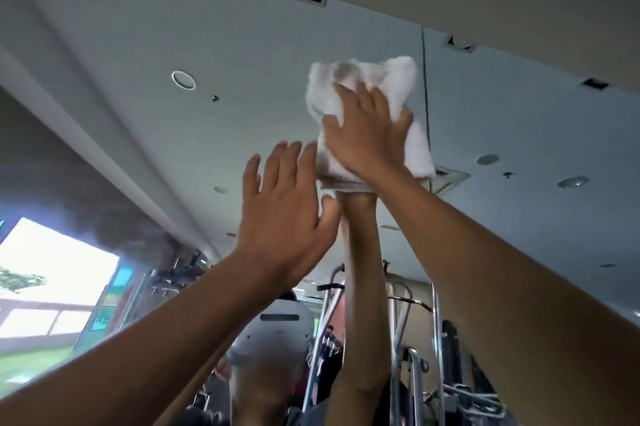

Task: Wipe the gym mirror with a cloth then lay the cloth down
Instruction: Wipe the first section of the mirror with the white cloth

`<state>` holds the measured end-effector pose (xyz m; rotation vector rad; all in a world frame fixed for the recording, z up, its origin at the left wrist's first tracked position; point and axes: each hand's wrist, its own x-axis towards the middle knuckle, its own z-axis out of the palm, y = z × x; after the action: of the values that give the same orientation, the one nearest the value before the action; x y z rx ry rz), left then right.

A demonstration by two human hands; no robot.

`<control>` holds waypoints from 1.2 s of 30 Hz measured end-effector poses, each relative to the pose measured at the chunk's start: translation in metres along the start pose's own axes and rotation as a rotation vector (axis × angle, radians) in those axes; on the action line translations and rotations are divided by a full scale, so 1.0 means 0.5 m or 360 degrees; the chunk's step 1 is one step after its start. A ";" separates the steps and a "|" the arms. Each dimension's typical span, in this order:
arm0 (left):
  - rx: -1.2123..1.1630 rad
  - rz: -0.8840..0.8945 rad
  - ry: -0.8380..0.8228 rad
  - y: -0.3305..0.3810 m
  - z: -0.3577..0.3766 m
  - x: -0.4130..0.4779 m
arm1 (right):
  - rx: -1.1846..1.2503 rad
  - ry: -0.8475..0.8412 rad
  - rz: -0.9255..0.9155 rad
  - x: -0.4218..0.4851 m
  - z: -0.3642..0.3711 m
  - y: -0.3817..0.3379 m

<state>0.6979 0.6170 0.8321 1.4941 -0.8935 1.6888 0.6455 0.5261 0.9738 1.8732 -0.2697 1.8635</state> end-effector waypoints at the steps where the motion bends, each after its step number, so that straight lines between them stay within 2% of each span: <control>1: -0.0010 -0.0051 -0.0008 0.002 0.007 -0.005 | 0.0000 -0.0031 -0.0199 -0.024 -0.003 0.006; 4: 0.0166 -0.0057 -0.0114 -0.011 0.030 -0.033 | 0.0070 -0.0178 -0.0794 -0.080 -0.032 0.084; 6: 0.0223 -0.0059 -0.0138 -0.013 0.035 -0.041 | 0.0027 -0.0223 -0.0877 -0.069 -0.038 0.151; 7: 0.0239 -0.0069 -0.0142 -0.012 0.037 -0.041 | 0.0002 -0.0209 -0.0757 -0.047 -0.038 0.178; 9: 0.0271 -0.0083 -0.0159 -0.010 0.037 -0.040 | -0.0002 -0.0088 -0.0295 0.008 -0.028 0.197; 11: 0.0286 -0.0084 -0.0164 -0.010 0.034 -0.044 | -0.0008 0.0071 0.0125 0.044 -0.013 0.160; 13: 0.0292 -0.0078 -0.0168 -0.014 0.031 -0.049 | -0.0018 0.0106 0.0254 0.044 -0.005 0.100; 15: 0.0296 -0.0056 -0.0166 -0.017 0.028 -0.050 | -0.0037 0.0036 0.0002 0.005 -0.003 0.068; 18: 0.0317 -0.0039 -0.0196 -0.016 0.027 -0.051 | 0.0045 -0.0156 -0.0709 -0.057 -0.032 0.124; 20: 0.0312 -0.0039 -0.0204 -0.015 0.027 -0.051 | 0.0052 -0.0254 -0.0863 -0.048 -0.050 0.191; 21: 0.0303 -0.0040 -0.0202 -0.015 0.026 -0.051 | 0.0028 -0.0229 -0.0763 -0.030 -0.049 0.218; 25: 0.0260 -0.0064 -0.0191 -0.016 0.027 -0.053 | -0.0008 0.0098 0.0116 0.048 -0.012 0.202; 27: 0.0269 -0.0042 -0.0212 -0.021 0.023 -0.059 | -0.0016 0.0141 0.0240 0.048 0.002 0.149; 29: 0.0274 -0.0007 -0.0220 -0.024 0.017 -0.065 | 0.0012 0.0070 0.0035 0.005 -0.002 0.109; 34: 0.0285 0.0067 -0.0234 -0.035 0.015 -0.081 | 0.0065 -0.0169 -0.0908 -0.175 -0.031 0.159; 36: 0.0346 0.0155 -0.0253 -0.052 0.010 -0.095 | 0.0014 -0.0226 -0.1011 -0.187 -0.042 0.218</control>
<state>0.7268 0.6233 0.7864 1.7757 -0.9007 1.8043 0.5713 0.4234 0.9025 1.8160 0.2649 1.3045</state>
